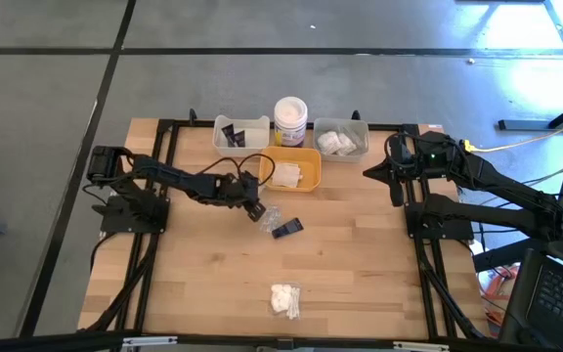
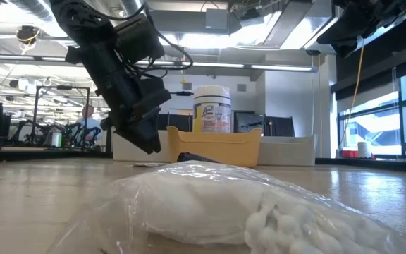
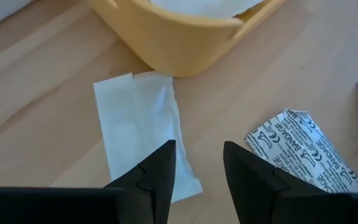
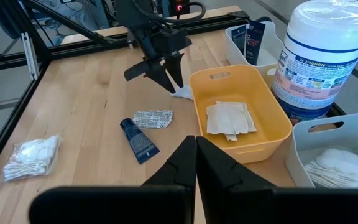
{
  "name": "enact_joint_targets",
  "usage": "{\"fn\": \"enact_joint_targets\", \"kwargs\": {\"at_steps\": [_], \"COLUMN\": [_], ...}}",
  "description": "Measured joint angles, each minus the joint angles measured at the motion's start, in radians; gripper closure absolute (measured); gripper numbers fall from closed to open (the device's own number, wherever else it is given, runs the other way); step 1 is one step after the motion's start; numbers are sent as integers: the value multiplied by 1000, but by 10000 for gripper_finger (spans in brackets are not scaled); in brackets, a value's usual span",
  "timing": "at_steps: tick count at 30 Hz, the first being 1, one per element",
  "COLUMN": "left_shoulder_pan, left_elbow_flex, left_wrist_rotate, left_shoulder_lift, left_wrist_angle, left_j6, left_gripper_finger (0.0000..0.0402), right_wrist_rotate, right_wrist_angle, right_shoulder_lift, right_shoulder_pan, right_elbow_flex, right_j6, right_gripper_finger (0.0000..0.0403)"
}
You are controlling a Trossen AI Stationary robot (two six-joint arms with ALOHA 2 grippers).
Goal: Pick & Place Travel size toiletries
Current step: Put the white bandage into the yellow bin
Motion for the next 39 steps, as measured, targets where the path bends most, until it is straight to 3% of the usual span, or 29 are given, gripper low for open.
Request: {"fn": "enact_joint_targets", "kwargs": {"at_steps": [21,36,39], "left_shoulder_pan": [-5,-5,-9], "left_elbow_flex": [6,3,3], "left_wrist_rotate": [-46,-84,-87], "left_shoulder_lift": [118,122,119], "left_wrist_angle": [5,-10,-12], "left_j6": [-24,-64,-67], "left_gripper_finger": [275,389,397], "right_wrist_rotate": [0,0,0], "right_wrist_angle": [0,2,2], "right_shoulder_lift": [0,0,0], "right_shoulder_pan": [0,0,0], "right_elbow_flex": [0,0,0], "right_j6": [0,0,0], "right_gripper_finger": [389,389,389]}}
